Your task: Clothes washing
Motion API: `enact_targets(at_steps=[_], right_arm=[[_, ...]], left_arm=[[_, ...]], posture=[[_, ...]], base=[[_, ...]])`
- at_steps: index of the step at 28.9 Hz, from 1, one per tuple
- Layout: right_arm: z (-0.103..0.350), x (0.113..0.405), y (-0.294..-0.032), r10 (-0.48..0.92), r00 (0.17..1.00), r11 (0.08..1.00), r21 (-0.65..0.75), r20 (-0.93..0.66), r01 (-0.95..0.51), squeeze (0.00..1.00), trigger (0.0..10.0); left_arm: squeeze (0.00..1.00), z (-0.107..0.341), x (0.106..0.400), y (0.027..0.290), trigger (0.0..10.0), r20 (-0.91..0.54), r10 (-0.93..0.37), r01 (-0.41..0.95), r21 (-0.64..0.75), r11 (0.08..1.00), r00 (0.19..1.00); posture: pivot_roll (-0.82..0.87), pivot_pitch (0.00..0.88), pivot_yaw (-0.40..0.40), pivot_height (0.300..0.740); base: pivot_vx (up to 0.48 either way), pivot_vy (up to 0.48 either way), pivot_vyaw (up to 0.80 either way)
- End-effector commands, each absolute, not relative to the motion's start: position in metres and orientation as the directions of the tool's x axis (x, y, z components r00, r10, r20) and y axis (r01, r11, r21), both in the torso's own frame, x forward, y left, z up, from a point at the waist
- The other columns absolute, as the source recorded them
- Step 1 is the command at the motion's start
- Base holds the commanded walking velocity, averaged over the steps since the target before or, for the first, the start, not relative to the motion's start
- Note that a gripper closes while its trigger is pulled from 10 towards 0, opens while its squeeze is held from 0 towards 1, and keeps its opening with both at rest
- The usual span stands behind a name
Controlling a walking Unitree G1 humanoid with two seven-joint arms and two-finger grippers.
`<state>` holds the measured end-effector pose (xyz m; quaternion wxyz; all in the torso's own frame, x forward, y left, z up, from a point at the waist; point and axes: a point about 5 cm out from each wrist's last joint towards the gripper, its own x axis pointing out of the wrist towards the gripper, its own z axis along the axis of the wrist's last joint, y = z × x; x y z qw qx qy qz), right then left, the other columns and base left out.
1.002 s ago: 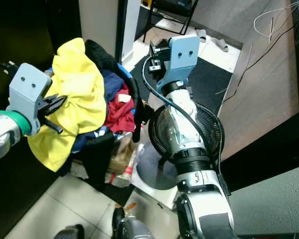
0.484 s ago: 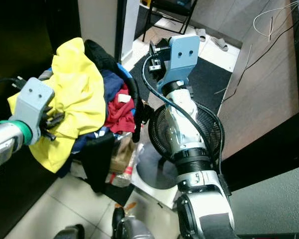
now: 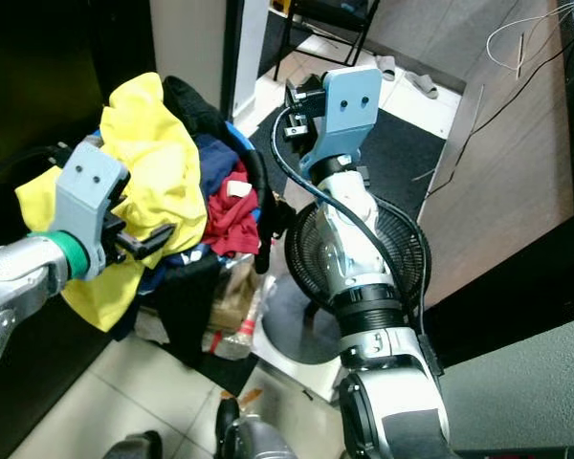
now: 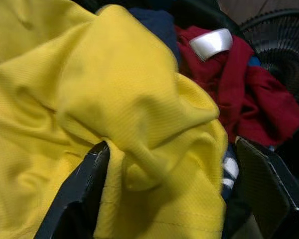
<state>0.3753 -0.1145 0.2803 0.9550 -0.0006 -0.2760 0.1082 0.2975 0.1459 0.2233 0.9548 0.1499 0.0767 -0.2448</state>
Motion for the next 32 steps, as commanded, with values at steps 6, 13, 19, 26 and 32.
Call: enact_targets(at_steps=[6,13,19,26,32], right_arm=[[0.276,0.375,-0.12,0.197,0.834,0.979,-0.057,0.516,-0.196,0.0,10.0],[0.276,0.375,-0.117,0.202,0.834,0.978,-0.055,0.514,-0.203,0.0,10.0],[0.276,0.375,-0.116,0.202,0.835,0.978,-0.054,0.512,-0.204,0.0,10.0],[0.274,0.375,-0.117,0.2,0.838,0.978,-0.054,0.508,-0.201,0.0,10.0],[0.274,0.375,-0.117,0.202,0.839,0.978,-0.055,0.506,-0.203,0.0,10.0]], left_arm=[[1.0,0.225,0.289,0.118,10.0,-0.215,-0.473,0.516,0.24,0.822,0.854],[0.0,0.223,0.297,0.107,10.0,-0.178,-0.294,0.334,0.265,0.905,0.939],[0.0,0.22,0.313,0.121,10.0,-0.147,-0.119,0.165,0.362,0.917,0.982],[0.0,0.197,0.331,0.192,10.0,-0.204,0.156,-0.035,0.496,0.868,0.966],[0.0,0.166,0.327,0.236,10.0,-0.299,0.272,-0.074,0.538,0.839,0.915]], posture=[[0.12,0.144,-0.1,0.74],[0.12,0.15,-0.1,0.74],[0.11,0.152,-0.1,0.74],[0.12,0.156,-0.102,0.74],[0.12,0.159,-0.104,0.74]], base=[[0.0,0.0,0.0],[0.0,0.0,0.0],[0.0,0.0,0.0],[0.0,0.0,0.0],[0.0,0.0,0.0]])
